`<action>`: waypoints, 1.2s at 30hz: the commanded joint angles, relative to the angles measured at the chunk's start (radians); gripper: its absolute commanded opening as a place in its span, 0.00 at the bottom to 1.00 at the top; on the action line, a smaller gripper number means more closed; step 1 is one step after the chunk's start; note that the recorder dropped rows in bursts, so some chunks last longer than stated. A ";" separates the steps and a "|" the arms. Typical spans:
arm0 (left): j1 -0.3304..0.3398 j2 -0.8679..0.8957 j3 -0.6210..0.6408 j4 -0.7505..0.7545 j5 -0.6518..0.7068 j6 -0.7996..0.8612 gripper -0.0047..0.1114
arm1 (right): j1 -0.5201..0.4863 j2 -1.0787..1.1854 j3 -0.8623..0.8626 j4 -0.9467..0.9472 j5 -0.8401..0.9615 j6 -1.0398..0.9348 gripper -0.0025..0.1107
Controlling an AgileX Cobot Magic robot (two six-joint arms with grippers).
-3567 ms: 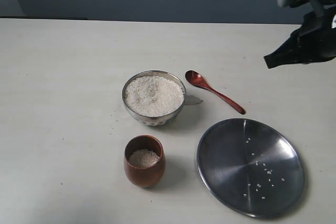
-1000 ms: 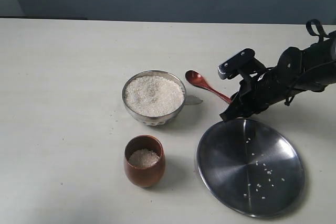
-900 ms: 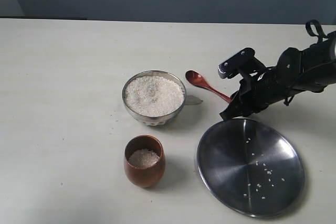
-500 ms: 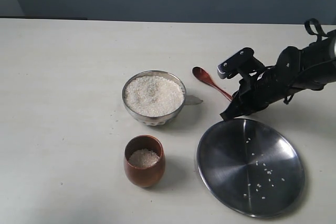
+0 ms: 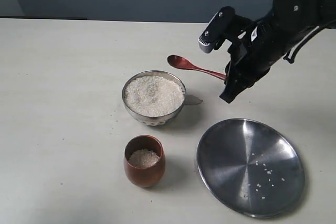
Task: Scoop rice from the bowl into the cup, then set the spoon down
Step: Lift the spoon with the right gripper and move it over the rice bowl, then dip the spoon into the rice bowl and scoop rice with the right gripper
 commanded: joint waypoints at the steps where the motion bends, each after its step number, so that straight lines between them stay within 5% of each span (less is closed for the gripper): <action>1: -0.002 -0.004 0.004 0.003 -0.012 0.001 0.05 | 0.135 -0.009 -0.078 -0.311 0.187 0.219 0.02; 21: -0.002 -0.004 0.004 0.003 -0.012 0.001 0.05 | 0.507 0.177 -0.167 -0.906 0.489 0.468 0.02; 36: -0.002 -0.004 0.004 0.003 -0.012 0.001 0.05 | 0.555 0.241 -0.167 -0.829 0.396 0.551 0.02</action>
